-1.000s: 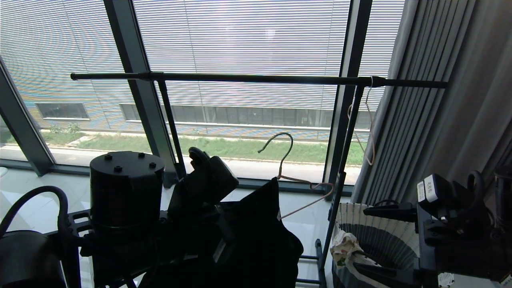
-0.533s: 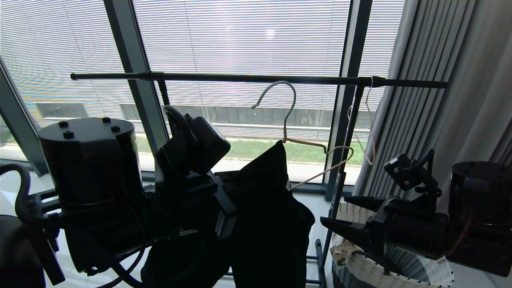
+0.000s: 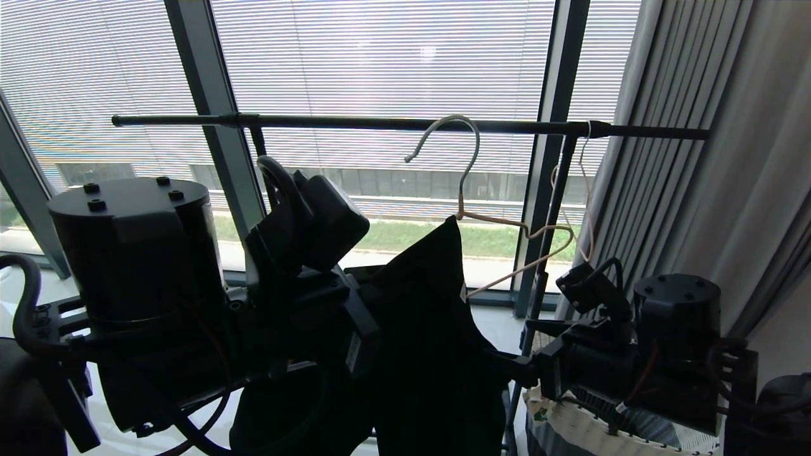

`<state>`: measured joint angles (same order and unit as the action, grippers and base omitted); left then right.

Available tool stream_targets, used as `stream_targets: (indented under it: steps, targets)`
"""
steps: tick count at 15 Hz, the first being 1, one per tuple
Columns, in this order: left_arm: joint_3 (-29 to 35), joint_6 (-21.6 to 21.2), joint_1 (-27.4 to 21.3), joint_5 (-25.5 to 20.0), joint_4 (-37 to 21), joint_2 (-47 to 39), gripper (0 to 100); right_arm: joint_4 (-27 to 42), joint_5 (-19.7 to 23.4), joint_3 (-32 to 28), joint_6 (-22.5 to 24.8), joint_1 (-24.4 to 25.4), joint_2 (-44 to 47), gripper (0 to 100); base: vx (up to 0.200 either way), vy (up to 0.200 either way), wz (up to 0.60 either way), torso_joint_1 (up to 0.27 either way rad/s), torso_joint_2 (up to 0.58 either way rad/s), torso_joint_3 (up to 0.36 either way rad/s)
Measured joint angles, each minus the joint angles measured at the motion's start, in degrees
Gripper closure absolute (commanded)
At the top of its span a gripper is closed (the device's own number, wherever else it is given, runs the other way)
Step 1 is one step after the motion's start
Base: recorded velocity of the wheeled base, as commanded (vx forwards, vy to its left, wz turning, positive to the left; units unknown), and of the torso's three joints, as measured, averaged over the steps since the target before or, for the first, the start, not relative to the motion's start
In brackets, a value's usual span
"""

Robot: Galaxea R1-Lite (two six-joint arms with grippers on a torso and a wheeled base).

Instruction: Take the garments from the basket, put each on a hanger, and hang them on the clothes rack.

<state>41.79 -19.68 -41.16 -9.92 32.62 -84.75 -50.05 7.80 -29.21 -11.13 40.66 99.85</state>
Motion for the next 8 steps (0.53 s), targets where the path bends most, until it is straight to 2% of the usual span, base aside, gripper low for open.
stream_targets:
  steps: [4, 5, 8]
  targets:
    - [0.33, 0.22, 0.98, 0.1, 0.02, -0.2, 100, -0.04, -4.88, 0.68, 1.43, -0.61, 1.8, 0, 0.0, 0.0, 0.0, 0.0, 0.0, 0.0]
    - [0.32, 0.24, 1.48, 0.1, 0.02, -0.17, 100, -0.04, -5.1, 0.88, 2.88, -1.6, 1.99, 0, 0.0, 0.0, 0.0, 0.0, 0.0, 0.0]
    - [-0.5, 0.27, 2.43, 0.05, -0.02, -0.12, 100, -0.04, -5.1, 1.76, 11.13, -5.9, 2.73, 0, 0.0, 0.0, 0.0, 0.0, 0.0, 0.0]
